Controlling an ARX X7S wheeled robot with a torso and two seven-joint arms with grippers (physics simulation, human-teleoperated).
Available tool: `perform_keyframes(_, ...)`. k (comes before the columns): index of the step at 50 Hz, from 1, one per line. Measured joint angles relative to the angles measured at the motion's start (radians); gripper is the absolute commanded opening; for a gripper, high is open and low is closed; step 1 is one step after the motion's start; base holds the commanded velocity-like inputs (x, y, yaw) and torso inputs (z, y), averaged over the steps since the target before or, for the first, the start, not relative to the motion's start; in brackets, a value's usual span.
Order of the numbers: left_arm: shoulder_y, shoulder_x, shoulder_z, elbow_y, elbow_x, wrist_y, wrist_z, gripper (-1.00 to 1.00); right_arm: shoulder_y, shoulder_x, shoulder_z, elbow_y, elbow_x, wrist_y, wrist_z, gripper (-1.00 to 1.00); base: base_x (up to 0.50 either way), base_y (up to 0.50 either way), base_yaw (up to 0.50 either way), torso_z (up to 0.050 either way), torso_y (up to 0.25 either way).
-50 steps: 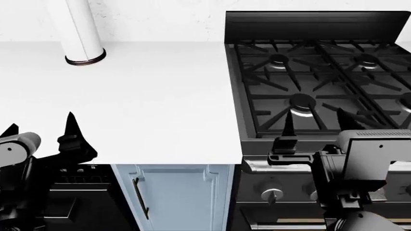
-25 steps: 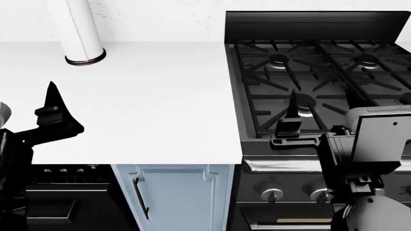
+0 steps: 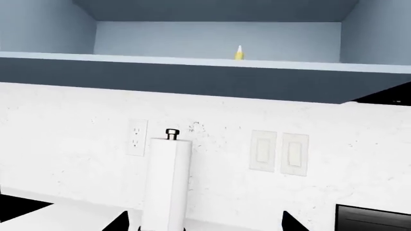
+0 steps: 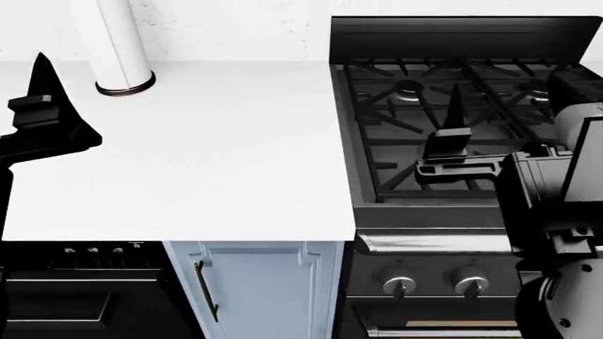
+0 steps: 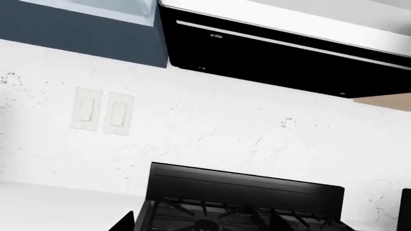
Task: Pick and place the shaker into the drawer. Then close the cabinet.
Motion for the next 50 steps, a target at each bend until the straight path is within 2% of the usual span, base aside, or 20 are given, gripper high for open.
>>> perform_keyframes(18, -0.180, -0.018, 0.052, -0.016, -0.081, -0.062, -0.042, 1.00, 0.111, 0.006, 0.007, -0.003, 0.074, 0.066, 0.033, 1.00, 0.02, 0.00, 0.00, 0.000, 0.000)
perform_keyframes(33, -0.211, -0.020, 0.061, -0.023, -0.094, -0.067, -0.046, 1.00, 0.156, 0.001, -0.002, -0.003, 0.093, 0.094, 0.045, 1.00, 0.13, 0.02, 0.00, 0.000, 0.000)
perform_keyframes(50, -0.238, -0.024, 0.069, -0.024, -0.112, -0.076, -0.058, 1.00, 0.165, 0.006, -0.004, -0.005, 0.096, 0.098, 0.047, 1.00, 0.00, 0.22, 0.00, 0.000, 0.001)
